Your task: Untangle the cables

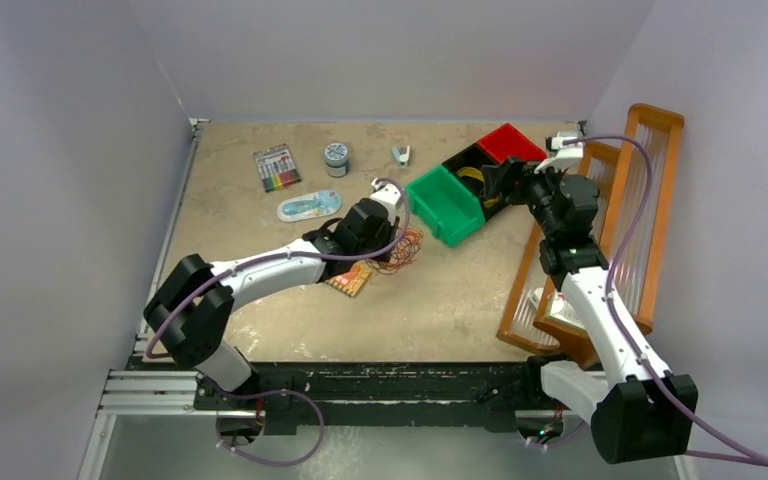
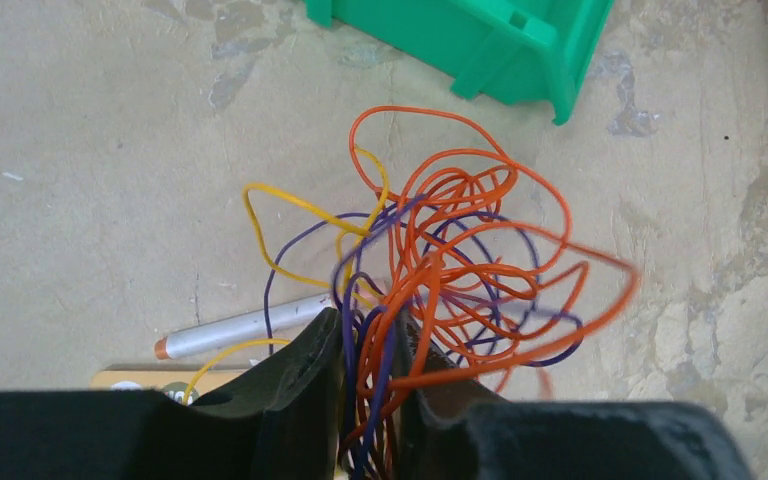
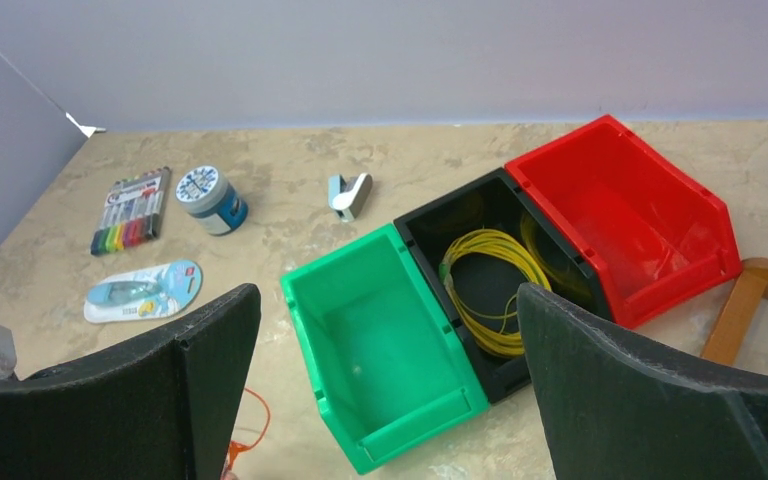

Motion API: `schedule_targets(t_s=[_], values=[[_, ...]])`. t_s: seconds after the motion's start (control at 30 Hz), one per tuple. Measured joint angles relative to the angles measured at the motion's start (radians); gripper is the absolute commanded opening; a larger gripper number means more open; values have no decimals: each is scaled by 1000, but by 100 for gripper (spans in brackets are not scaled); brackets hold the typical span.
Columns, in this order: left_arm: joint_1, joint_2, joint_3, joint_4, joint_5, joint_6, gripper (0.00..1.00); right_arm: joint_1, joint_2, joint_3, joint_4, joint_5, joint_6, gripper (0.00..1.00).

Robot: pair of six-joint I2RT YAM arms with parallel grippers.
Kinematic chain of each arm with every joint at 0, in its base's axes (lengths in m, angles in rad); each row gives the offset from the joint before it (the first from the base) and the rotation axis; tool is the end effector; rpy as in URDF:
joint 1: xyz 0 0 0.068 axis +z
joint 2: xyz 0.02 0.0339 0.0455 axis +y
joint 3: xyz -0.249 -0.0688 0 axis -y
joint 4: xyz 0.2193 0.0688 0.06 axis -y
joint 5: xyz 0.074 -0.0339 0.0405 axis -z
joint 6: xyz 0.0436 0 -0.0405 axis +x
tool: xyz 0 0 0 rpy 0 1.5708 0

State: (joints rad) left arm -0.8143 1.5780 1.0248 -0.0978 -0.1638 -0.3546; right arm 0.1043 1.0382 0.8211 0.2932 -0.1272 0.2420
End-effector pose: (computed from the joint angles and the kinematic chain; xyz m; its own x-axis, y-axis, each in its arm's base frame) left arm 0.2337 -0.2373 0.2274 -0.6083 0.1454 -0.7803 0.4450 0.8765 -0.1835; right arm 0.2357 0.0302 0.3483 0.0185 0.2409 -0.9704 -0.2405 0.9431 0.2296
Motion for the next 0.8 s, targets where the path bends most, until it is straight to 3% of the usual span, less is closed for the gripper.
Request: schedule_targets(t_s=[0.37, 0.8], values=[[2, -4, -43, 80, -45, -1, 51, 0, 1, -44, 17, -23, 20, 99], [83, -205, -59, 61, -165, -41, 55, 0, 63, -43, 46, -45, 70, 99]])
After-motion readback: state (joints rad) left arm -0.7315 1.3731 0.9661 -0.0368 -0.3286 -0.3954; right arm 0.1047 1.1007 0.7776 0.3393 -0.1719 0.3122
